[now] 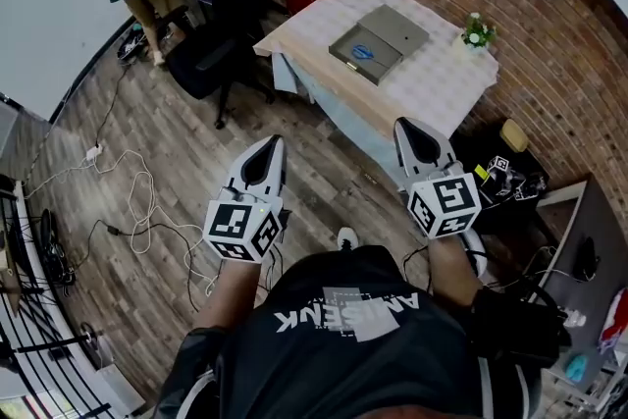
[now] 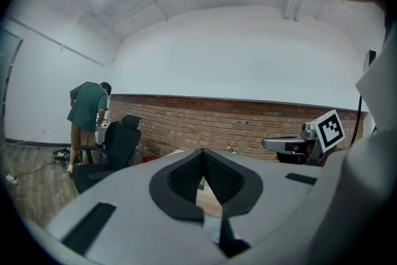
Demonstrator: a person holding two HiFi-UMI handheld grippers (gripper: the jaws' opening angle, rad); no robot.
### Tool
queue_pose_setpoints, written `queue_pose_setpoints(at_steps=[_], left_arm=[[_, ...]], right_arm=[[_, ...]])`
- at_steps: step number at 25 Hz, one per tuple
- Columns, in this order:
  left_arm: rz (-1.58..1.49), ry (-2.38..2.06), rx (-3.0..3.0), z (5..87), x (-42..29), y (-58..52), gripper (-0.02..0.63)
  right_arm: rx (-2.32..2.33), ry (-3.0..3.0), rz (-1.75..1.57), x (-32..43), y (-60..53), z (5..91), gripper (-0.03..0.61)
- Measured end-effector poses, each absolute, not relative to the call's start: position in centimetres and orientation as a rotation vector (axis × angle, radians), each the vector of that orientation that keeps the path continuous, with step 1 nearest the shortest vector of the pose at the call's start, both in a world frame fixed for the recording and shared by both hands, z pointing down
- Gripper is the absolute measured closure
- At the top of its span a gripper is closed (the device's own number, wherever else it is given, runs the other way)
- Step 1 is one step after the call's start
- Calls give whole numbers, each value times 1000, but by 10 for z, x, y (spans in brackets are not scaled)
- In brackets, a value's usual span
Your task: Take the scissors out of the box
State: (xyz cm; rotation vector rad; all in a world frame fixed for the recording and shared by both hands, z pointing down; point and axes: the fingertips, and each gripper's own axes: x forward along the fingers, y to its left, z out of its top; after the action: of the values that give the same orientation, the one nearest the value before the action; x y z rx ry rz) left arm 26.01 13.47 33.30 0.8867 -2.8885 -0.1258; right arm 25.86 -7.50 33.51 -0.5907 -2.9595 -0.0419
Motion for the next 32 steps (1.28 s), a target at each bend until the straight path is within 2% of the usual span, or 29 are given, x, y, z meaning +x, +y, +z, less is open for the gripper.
queue_pose_setpoints(at_steps=[13,32], left_arm=[[28,-2853,868,339,178,78,603],[-91,-2796,1272,344,-11,82,603]], right_arm=[[-591,-2937,49,181,-136,356,537],[-305,-2948,-67,41,-117,355,538]])
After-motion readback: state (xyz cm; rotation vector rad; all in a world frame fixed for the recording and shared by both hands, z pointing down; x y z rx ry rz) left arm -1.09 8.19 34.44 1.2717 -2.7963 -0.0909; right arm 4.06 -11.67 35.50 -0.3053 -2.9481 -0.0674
